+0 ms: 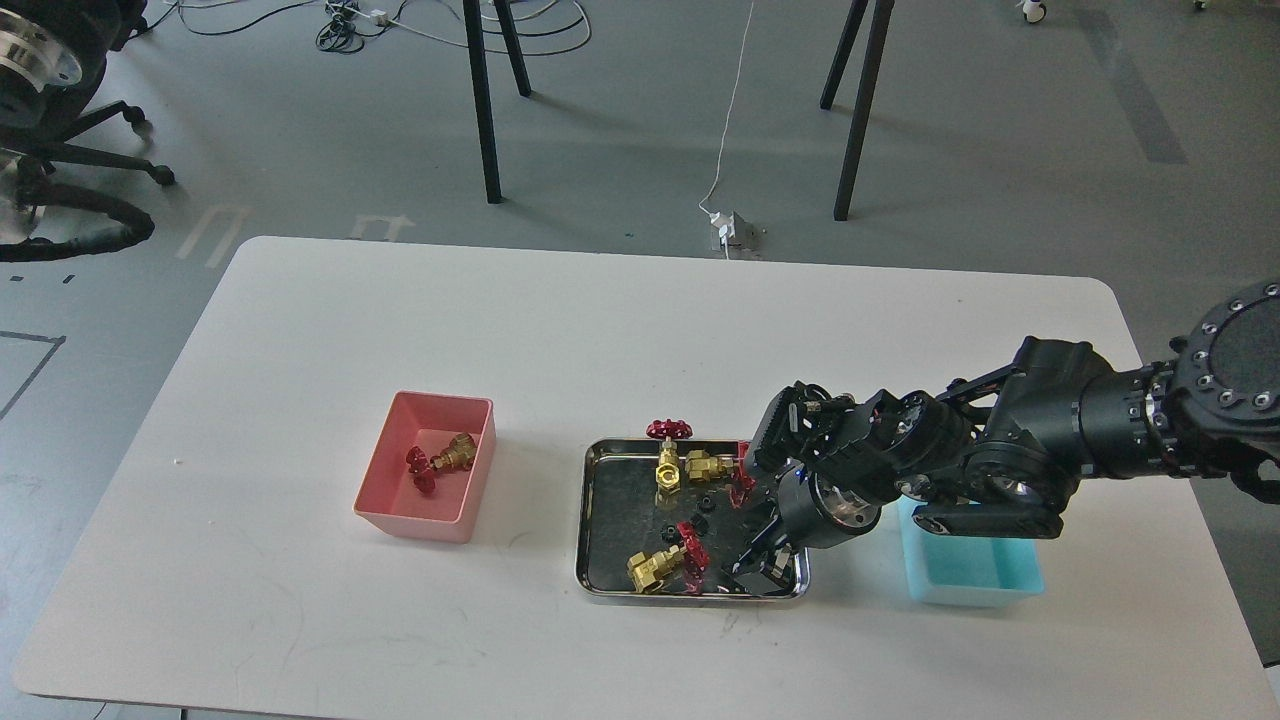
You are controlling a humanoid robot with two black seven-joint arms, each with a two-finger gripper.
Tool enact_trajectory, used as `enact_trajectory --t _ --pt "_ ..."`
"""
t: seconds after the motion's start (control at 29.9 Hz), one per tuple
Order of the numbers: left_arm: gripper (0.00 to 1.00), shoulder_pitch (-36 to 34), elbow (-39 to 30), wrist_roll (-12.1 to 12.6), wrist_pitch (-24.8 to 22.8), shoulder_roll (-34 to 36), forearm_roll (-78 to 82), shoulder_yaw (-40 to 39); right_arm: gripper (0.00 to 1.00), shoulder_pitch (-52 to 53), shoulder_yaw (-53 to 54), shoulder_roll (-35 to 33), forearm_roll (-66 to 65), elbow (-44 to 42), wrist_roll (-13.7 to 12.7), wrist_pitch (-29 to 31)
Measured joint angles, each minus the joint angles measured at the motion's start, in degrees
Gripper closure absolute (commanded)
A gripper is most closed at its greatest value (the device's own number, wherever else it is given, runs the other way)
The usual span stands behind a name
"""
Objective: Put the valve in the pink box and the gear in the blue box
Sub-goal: 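Reach the right gripper into the tray and grasp a dark gear, then carry the gear over the light-blue box and release it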
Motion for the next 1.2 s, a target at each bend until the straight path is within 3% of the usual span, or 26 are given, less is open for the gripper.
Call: enact_trajectory --t 0.37,0.6,1.0,1.2 --pt "0.04 -0.66 0.42 0.0 0.0 0.27 0.0 -0.01 0.52 -0.24 -0.33 1.43 -1.03 -1.08 -0.4 -0.06" --pt "0.04 -0.67 0.42 0.0 0.0 0.61 0.0 -0.02 0.56 0.5 -2.09 1.28 -1.28 -0.8 -0.57 -0.07" --pt "0.04 -0.76 0.48 0.0 -0.01 0.71 0.01 -0.02 0.87 1.31 -2.82 1.01 -1.48 -0.39 -0.64 0.26" --pt "0.04 -0.88 1.15 0.0 -0.01 0.7 0.01 -0.02 0.93 2.43 -2.83 0.96 -1.39 0.08 -0.68 0.71"
